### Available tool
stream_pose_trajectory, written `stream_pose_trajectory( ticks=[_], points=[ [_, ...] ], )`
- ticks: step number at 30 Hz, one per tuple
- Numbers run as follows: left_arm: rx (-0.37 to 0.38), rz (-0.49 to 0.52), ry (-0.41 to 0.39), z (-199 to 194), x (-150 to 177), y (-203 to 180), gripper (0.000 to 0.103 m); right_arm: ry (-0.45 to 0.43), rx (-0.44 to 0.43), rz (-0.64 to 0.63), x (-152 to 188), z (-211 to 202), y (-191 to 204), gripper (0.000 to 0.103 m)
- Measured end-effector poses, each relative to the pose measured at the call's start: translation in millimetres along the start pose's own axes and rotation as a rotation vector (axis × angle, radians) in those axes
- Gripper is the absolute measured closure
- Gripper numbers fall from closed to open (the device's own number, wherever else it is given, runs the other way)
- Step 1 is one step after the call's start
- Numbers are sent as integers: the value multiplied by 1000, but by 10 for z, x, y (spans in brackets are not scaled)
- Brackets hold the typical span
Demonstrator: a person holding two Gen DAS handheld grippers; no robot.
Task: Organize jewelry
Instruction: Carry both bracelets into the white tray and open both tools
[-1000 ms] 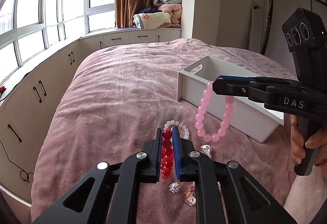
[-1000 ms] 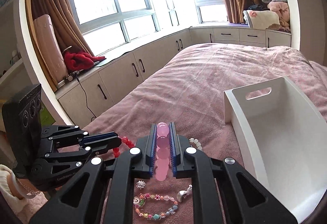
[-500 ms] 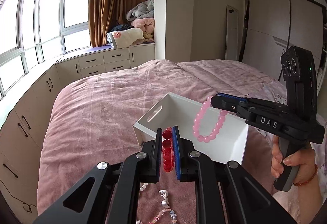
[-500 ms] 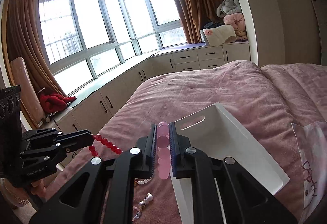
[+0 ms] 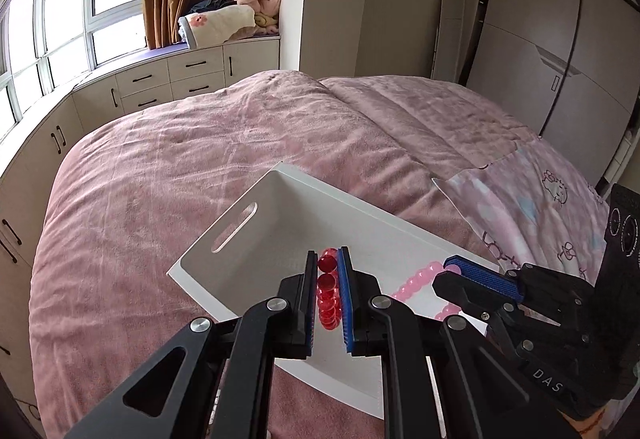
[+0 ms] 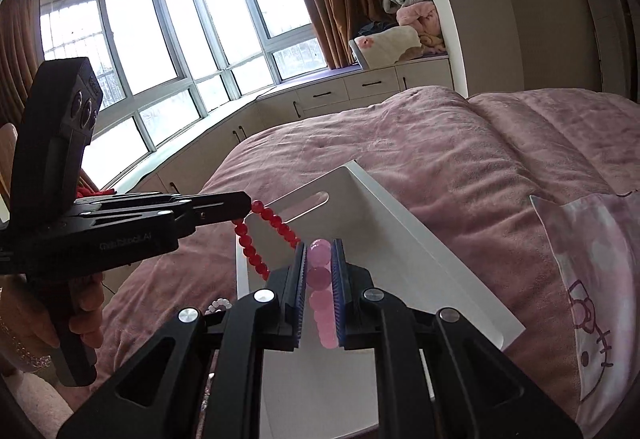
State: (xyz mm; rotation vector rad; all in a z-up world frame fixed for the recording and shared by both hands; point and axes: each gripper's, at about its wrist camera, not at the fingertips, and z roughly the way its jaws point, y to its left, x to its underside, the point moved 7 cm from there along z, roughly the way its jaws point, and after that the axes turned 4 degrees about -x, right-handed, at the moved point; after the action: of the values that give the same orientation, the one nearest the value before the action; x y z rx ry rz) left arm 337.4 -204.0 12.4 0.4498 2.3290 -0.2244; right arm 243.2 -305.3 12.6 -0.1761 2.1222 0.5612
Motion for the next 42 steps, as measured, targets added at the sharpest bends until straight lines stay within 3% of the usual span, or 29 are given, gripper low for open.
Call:
stream_pose_trajectory(
  ticks=[4,10,15,17,19,21,23,25,27,30,32,34,37,42],
  points=[
    [-27,-1,47,324,-37,13,88,40,31,-44,78,124,35,90],
    [-76,14,44,616,-69,118,87,102,76,-91,193,292,114,90],
    [-72,-50,54,739,-10,271,86,138,111,-130,282,415,120,90],
    [-56,-74,37,706,5,324,82,125,111,-121,263,405,97,89],
    [-54,-81,15,634,18,380,71,104,100,-98,228,363,69,89],
    [-62,-75,-21,507,17,440,60,83,86,-72,199,324,46,81],
    [-68,-79,-58,344,10,525,53,46,80,-58,162,262,48,57],
    [-99,-90,-105,127,-3,639,39,3,59,-43,128,197,86,45],
    [-126,-99,-157,-137,-7,761,22,-30,9,-18,99,144,145,45],
    [-148,-113,-226,-569,12,926,11,-89,-49,3,48,56,275,39],
    [-171,-118,-258,-846,66,1030,10,-124,-80,-1,23,-1,396,25],
    [-221,-106,-266,-1097,158,1127,9,-147,-120,-12,18,-53,546,18],
    [-301,-81,-280,-1457,383,1239,8,-139,-183,-68,87,-73,831,16],
    [-370,-114,-262,-1845,903,1434,6,-84,-180,-224,322,3,1292,19]
  ],
)
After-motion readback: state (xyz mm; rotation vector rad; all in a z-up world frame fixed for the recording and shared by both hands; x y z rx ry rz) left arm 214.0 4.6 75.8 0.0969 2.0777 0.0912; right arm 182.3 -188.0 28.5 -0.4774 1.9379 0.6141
